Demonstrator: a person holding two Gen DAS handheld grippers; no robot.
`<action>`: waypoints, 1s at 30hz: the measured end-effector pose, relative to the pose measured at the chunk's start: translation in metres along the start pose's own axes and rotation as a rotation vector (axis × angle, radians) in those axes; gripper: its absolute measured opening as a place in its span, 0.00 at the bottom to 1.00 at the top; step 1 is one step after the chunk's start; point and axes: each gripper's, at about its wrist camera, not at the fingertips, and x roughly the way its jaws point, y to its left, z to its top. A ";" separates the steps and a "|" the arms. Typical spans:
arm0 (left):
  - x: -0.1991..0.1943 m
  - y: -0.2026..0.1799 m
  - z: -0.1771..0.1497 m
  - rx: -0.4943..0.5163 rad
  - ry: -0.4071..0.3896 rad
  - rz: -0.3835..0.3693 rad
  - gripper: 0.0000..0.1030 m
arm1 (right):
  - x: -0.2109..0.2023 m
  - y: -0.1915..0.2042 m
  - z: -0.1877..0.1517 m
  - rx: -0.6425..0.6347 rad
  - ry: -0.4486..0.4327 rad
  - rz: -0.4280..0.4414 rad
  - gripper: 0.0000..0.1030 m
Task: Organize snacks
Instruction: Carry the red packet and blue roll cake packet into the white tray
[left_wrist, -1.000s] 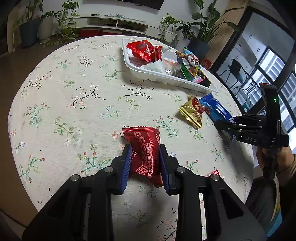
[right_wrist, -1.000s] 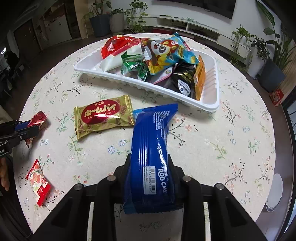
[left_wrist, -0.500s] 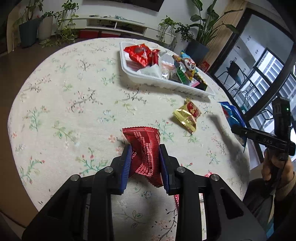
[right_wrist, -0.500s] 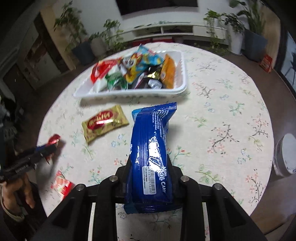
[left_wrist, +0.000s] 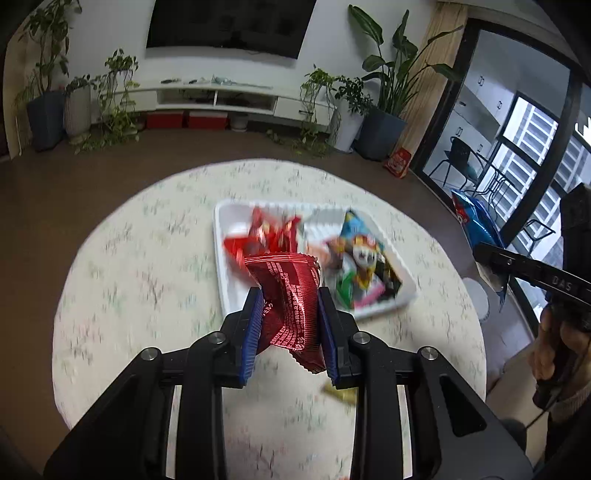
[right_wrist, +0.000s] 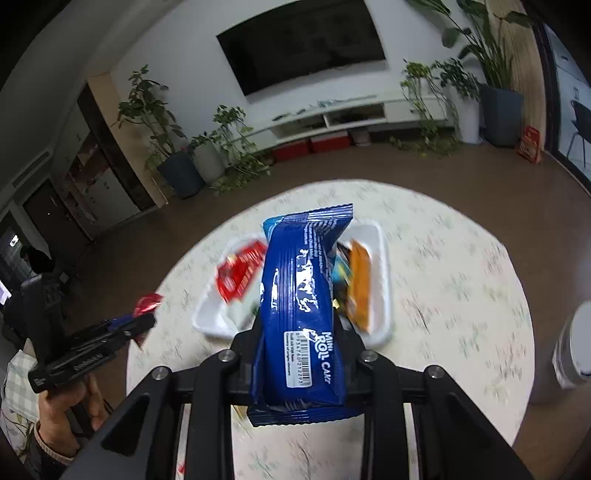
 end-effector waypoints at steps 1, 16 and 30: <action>0.005 -0.002 0.012 0.004 -0.007 -0.002 0.26 | 0.005 0.005 0.008 -0.006 -0.003 0.005 0.30; 0.138 0.002 0.064 0.018 0.089 0.044 0.26 | 0.149 0.036 0.060 0.002 0.159 -0.064 0.30; 0.164 0.001 0.033 0.047 0.090 0.064 0.27 | 0.197 0.031 0.034 -0.007 0.250 -0.121 0.31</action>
